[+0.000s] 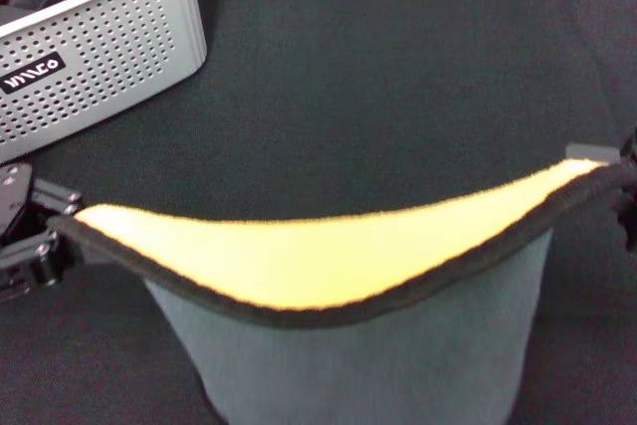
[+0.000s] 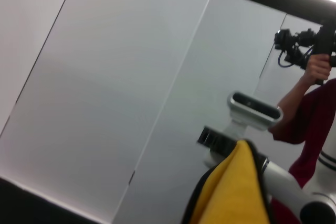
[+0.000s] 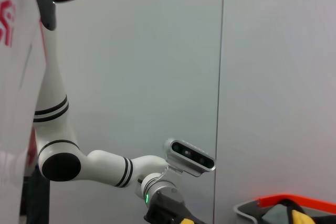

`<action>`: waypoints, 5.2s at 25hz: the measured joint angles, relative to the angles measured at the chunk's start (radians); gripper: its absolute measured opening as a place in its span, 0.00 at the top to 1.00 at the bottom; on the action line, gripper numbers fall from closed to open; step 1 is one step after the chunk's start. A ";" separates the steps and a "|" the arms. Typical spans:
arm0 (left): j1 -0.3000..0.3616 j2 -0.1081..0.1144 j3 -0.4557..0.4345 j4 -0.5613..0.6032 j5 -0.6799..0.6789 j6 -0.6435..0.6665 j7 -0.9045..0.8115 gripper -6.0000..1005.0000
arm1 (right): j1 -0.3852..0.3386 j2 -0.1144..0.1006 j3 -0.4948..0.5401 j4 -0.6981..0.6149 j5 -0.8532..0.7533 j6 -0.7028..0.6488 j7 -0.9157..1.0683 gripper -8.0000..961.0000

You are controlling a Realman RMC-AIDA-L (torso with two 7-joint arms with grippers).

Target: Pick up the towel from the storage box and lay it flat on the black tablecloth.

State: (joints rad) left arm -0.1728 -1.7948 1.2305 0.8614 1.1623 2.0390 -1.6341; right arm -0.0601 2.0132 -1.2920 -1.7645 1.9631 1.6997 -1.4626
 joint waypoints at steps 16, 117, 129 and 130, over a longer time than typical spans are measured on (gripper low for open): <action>-0.190 -0.089 -0.560 -0.183 0.778 -0.296 -0.083 0.97 | 0.687 -0.007 0.003 1.097 -0.342 -0.242 -0.137 0.87; -0.385 -0.265 -0.558 -0.249 1.016 -0.945 -0.122 0.66 | 0.864 0.015 -0.011 1.252 -0.570 -0.795 -0.278 0.74; -0.318 -0.246 -0.569 -0.159 0.860 -0.729 -0.063 0.51 | 0.741 0.013 -0.014 1.041 -0.560 -0.750 -0.211 0.22; -0.305 -0.246 -0.568 -0.141 0.833 -0.691 -0.040 0.51 | 0.713 0.013 -0.016 0.991 -0.559 -0.732 -0.198 0.18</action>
State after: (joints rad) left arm -0.4779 -2.0403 0.6621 0.7204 1.9953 1.3481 -1.6739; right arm 0.6524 2.0258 -1.3077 -0.7736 1.4039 0.9676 -1.6604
